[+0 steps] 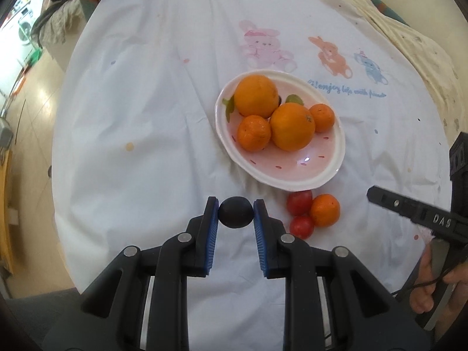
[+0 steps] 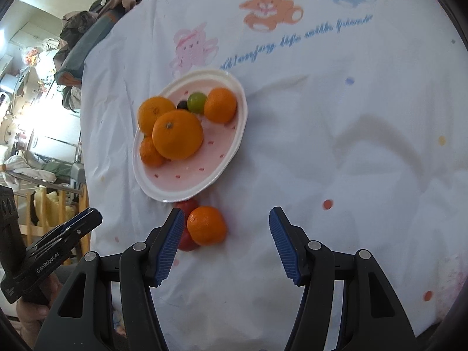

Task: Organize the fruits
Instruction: 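Grasp the tangerine with the right tool while the left tool holds the plum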

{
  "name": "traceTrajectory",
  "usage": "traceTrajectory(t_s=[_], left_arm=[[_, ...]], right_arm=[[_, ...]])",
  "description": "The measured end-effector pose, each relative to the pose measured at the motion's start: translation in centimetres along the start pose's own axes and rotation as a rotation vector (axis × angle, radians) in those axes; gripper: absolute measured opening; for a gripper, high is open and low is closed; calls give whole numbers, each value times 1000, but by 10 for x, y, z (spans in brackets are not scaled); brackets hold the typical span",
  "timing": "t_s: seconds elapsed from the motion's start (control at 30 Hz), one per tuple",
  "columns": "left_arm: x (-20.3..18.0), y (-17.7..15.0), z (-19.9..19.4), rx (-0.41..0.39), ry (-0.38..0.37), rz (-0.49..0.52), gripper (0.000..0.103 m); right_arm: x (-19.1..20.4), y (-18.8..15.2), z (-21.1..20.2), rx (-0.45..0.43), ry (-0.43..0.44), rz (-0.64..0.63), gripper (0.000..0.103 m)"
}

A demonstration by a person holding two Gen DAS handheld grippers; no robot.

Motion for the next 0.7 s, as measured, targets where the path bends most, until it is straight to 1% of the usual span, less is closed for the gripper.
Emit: traceTrajectory(t_s=[0.07, 0.17, 0.27, 0.4, 0.47, 0.53, 0.57, 0.7], left_arm=[[5, 0, 4, 19, -4, -31, 21], [7, 1, 3, 24, -32, -64, 21], [1, 4, -3, 0, -36, -39, 21], [-5, 5, -8, -5, -59, -22, 21], [-7, 4, -8, 0, -74, -23, 21], [-7, 4, -7, 6, -73, -16, 21], [-7, 4, -7, 8, -73, -16, 21], [-7, 1, -1, 21, -55, -11, 21]], right_arm=[[5, -3, 7, 28, 11, -17, 63], [14, -6, 19, 70, 33, -37, 63], [25, -9, 32, 104, 49, -64, 63], [35, -12, 46, 126, 30, -93, 62], [40, -14, 52, 136, 23, -109, 58], [44, -16, 56, 142, 14, -132, 44], [44, -16, 57, 137, -11, -144, 43], [43, -14, 50, 113, -10, -153, 41]])
Point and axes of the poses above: each gripper's, at about its wrist camera, not at the fingertips, and z roughly the way its jaws point, x to its left, y to its top, the point moved 5 cm from there along z, roughly the way its jaws point, and after that the axes turned 15 degrees about -y, right-handed, at the moved point
